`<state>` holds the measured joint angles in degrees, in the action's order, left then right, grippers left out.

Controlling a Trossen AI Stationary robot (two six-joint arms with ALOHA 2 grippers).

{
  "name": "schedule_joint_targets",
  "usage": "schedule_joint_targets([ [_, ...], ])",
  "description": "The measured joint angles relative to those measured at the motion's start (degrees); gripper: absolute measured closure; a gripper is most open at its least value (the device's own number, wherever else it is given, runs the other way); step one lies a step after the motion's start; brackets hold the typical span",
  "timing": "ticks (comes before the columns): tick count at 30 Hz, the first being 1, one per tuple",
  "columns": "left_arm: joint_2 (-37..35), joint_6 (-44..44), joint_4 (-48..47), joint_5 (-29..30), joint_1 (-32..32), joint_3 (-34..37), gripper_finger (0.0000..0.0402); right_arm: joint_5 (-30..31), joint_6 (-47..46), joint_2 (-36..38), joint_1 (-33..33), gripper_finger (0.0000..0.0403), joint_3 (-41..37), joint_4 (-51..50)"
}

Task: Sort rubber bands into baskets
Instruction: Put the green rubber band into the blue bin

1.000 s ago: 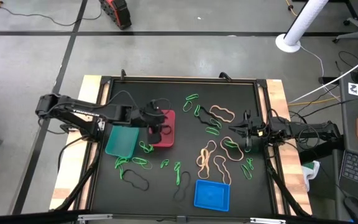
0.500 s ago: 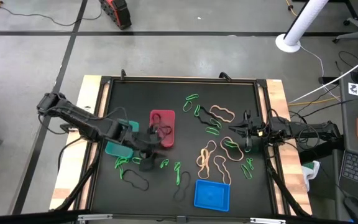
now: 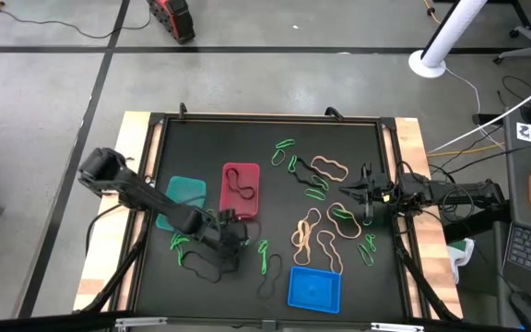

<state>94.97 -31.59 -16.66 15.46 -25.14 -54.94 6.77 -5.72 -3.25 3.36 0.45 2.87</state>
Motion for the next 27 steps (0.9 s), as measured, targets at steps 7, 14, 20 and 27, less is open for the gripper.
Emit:
schedule_joint_targets([
  [7, 3.89, 6.99, 2.49, 0.05, 0.66, 0.0, 0.0258, -0.29, 0.0, 0.0, 0.02, 0.0384, 0.0, -0.02],
  [14, 3.96, 12.69, 0.19, 0.06, 1.28, 0.0, 0.0258, -0.29, 0.0, 0.0, 0.0, 0.0384, 0.02, 0.01],
  [20, 3.96, 9.18, 0.28, 0.09, 1.24, 0.11, 0.0258, -0.31, -0.01, 0.0, 0.0, 0.0384, 0.01, 0.03],
  [27, 3.96, 7.71, 0.83, 0.46, 1.24, 0.13, 0.0258, -0.31, 0.0, 0.0, 0.0, 0.0384, 0.02, 0.03],
])
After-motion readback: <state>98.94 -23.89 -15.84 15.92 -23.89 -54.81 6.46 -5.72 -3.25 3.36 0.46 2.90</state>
